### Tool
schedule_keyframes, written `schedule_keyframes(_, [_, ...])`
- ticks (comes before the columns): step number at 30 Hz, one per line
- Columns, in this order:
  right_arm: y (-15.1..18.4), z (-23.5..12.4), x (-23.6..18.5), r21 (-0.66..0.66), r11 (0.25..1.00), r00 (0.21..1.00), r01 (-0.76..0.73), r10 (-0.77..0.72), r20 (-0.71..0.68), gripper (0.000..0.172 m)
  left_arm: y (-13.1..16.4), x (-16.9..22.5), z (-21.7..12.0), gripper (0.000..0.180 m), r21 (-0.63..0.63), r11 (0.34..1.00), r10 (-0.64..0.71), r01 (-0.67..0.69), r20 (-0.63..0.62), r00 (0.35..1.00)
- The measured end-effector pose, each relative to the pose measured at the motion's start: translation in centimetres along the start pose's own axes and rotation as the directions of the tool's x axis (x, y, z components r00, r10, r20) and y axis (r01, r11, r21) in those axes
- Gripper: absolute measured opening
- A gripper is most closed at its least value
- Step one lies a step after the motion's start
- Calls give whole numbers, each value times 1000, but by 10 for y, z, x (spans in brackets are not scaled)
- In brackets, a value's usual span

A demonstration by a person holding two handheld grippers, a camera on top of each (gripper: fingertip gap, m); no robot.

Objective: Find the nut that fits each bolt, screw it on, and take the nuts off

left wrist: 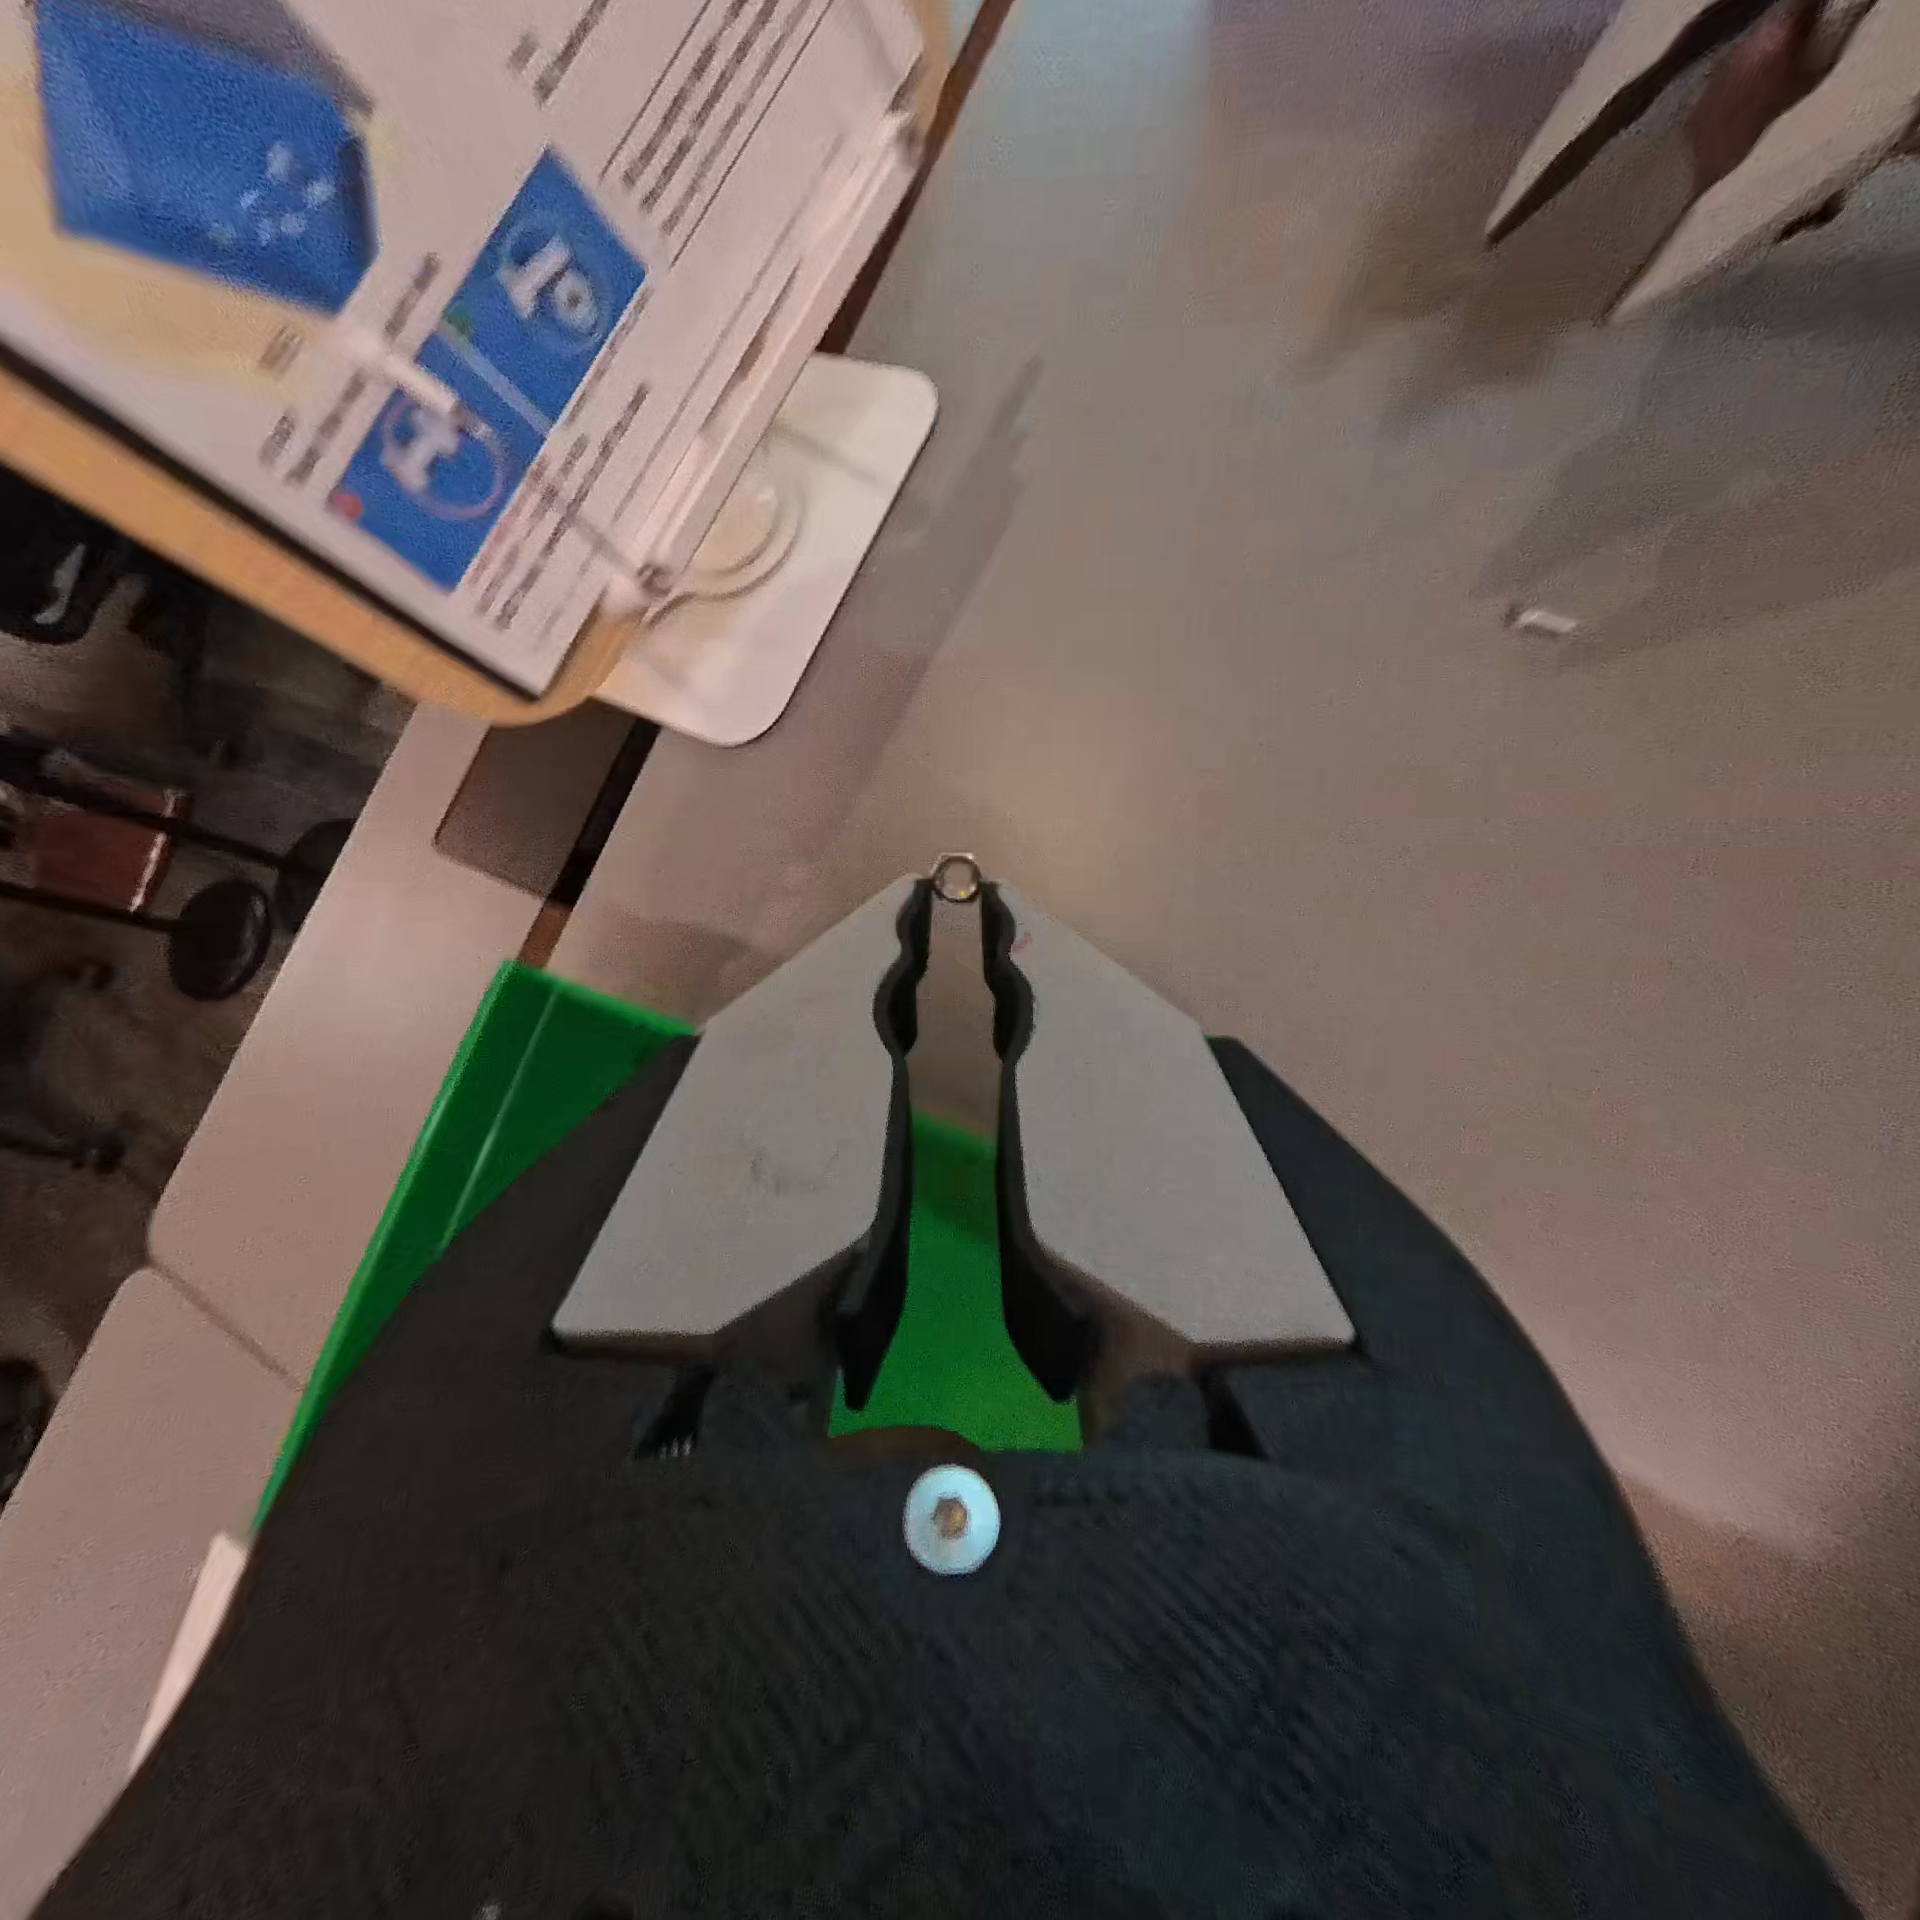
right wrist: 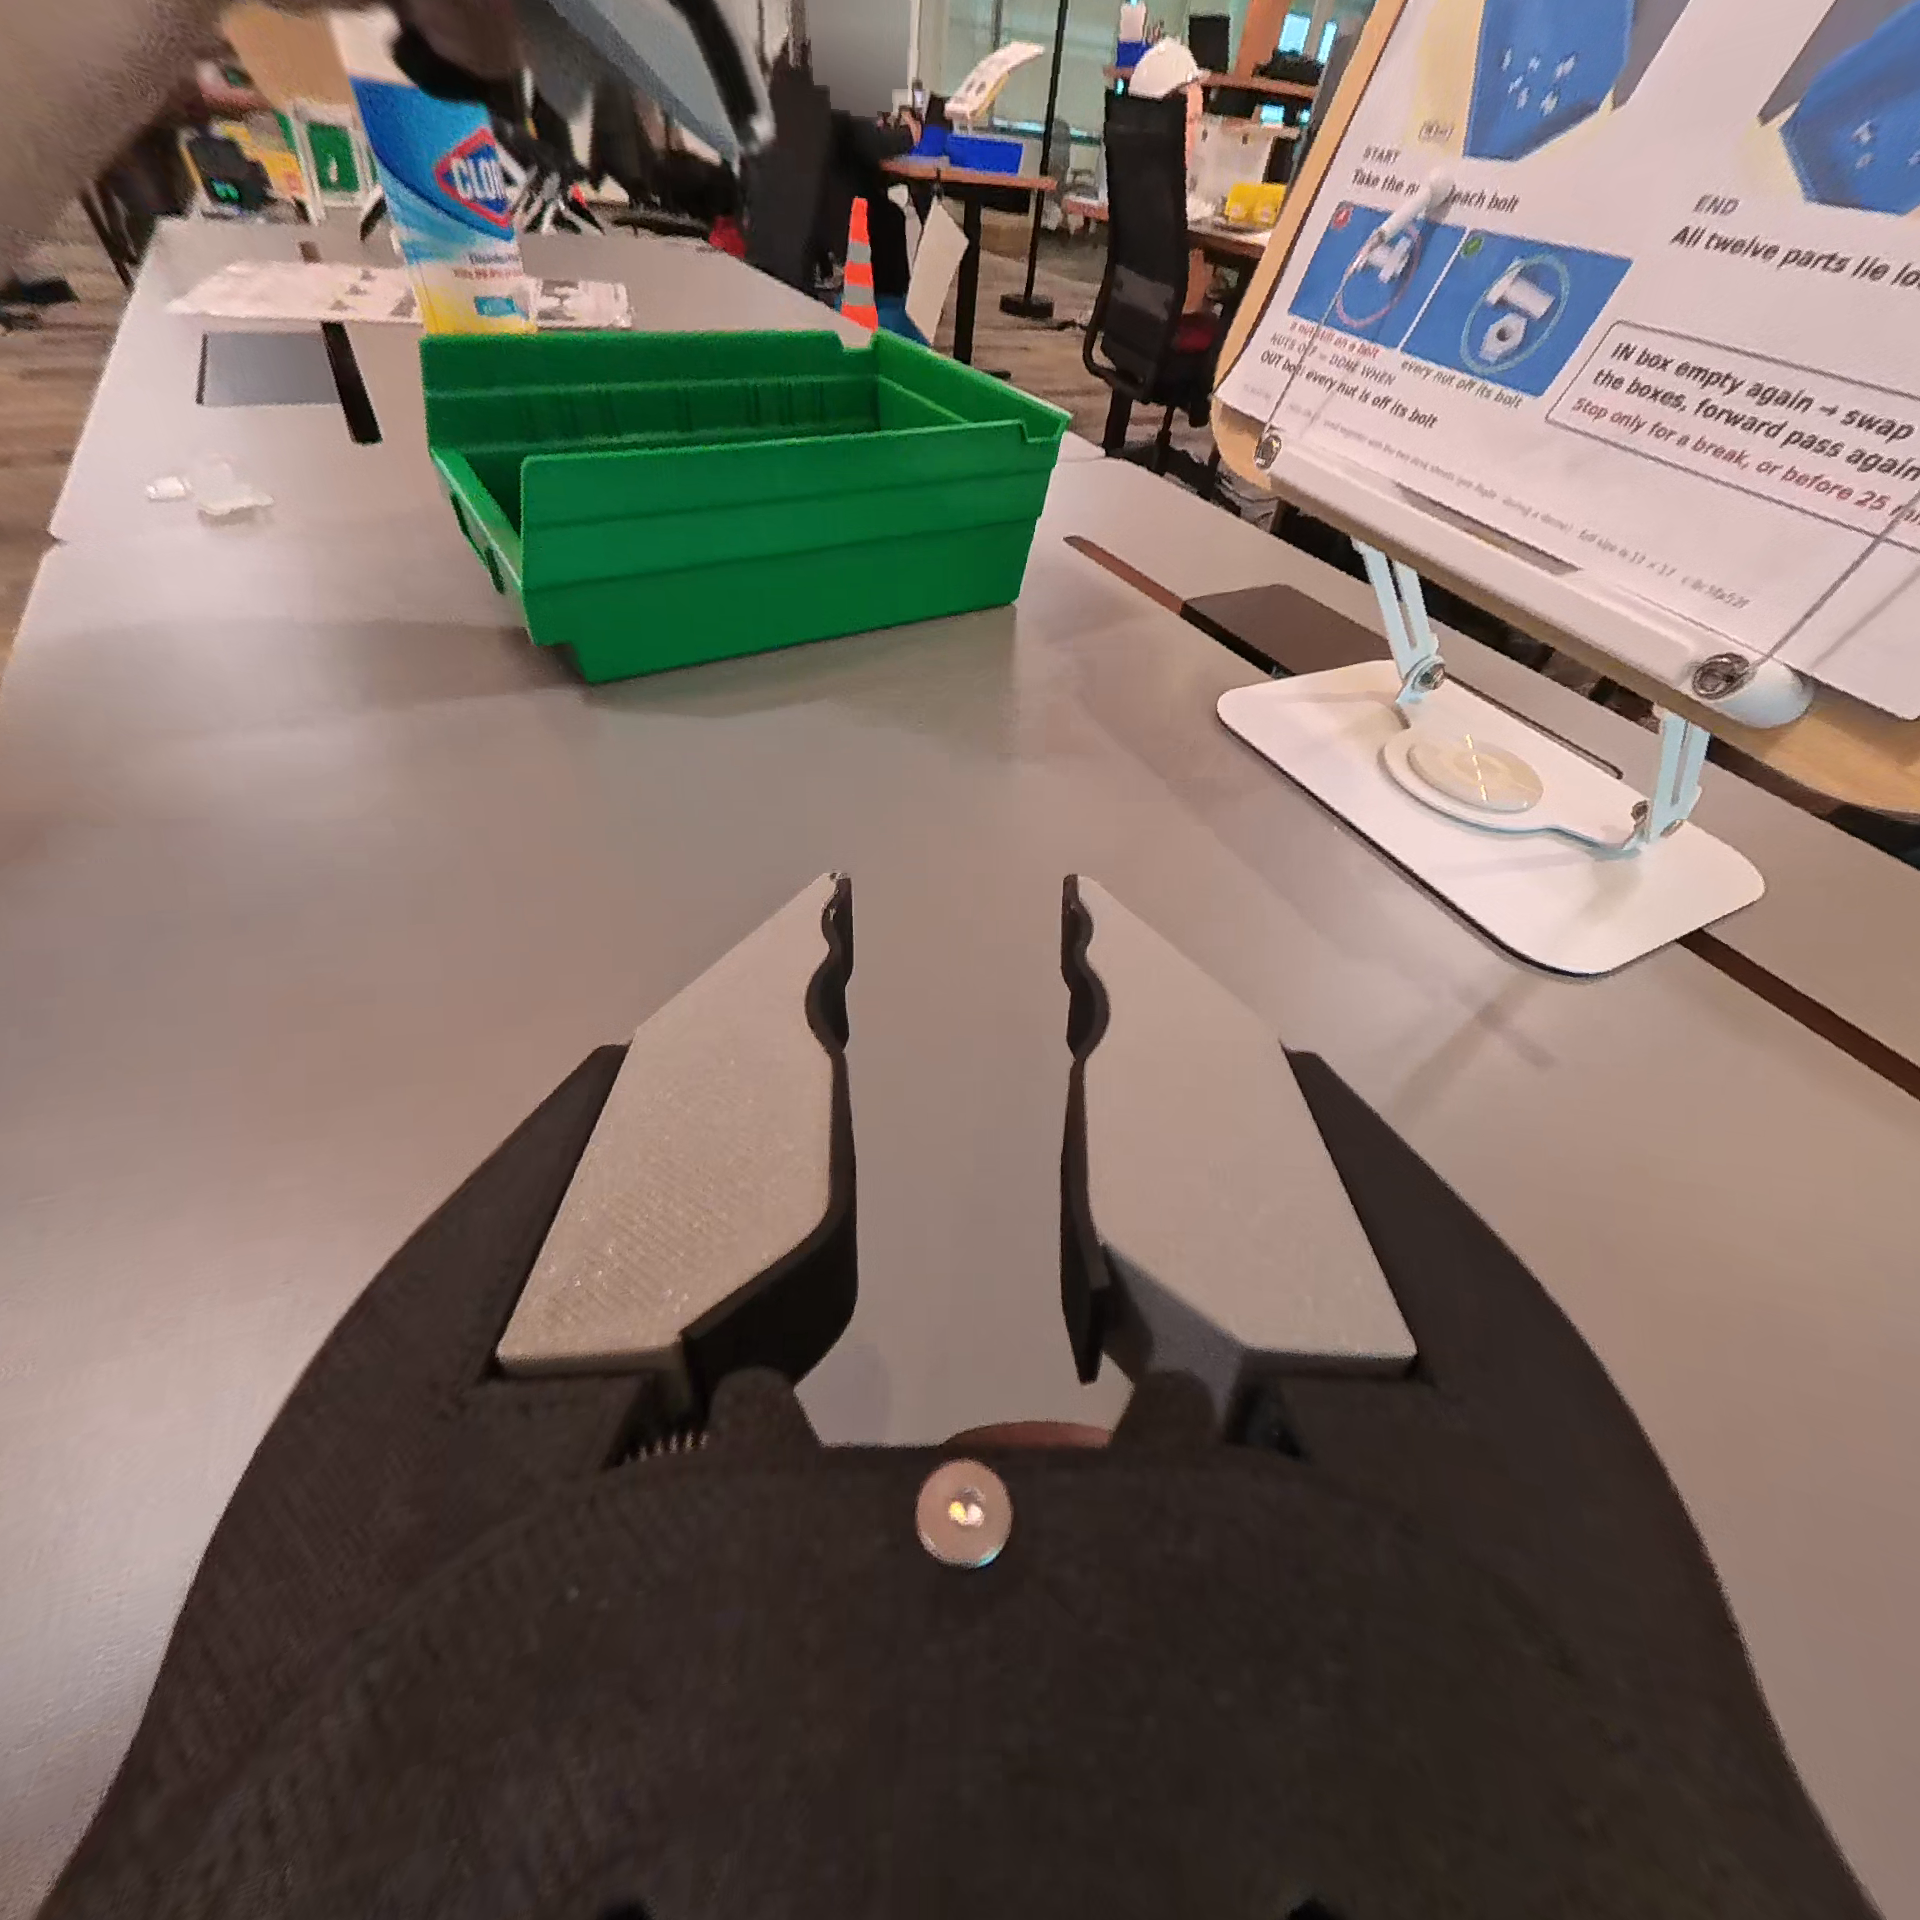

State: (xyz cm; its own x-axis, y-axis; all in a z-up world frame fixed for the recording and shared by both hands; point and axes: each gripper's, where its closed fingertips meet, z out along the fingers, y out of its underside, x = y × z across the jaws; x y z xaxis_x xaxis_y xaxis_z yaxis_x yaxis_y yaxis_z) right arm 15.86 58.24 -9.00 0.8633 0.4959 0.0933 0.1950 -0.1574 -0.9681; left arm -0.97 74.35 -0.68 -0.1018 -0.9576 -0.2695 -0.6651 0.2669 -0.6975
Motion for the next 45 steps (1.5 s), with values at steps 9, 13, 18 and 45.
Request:
schedule_keyframes(9, [3,-17,33,-19,1000,991,-17,14,-131,37,-52,182,164,7,-75,994,53,-79,-304,951])
schedule_keyframes(13, [0,-38,54,47,991,981,-125,131,-143,37,-60,208,204,7,-152,971,114,-183,-376,920])
schedule_keyframes(18, [8,-52,64,28,985,974,-173,175,-146,39,-47,227,237,8,-259,929,128,-265,-447,885])
schedule_keyframes(45, [100,33,-68,-480,854,963,-201,83,-256,8,51,181,134,38,-35,995,-96,90,-235,967])
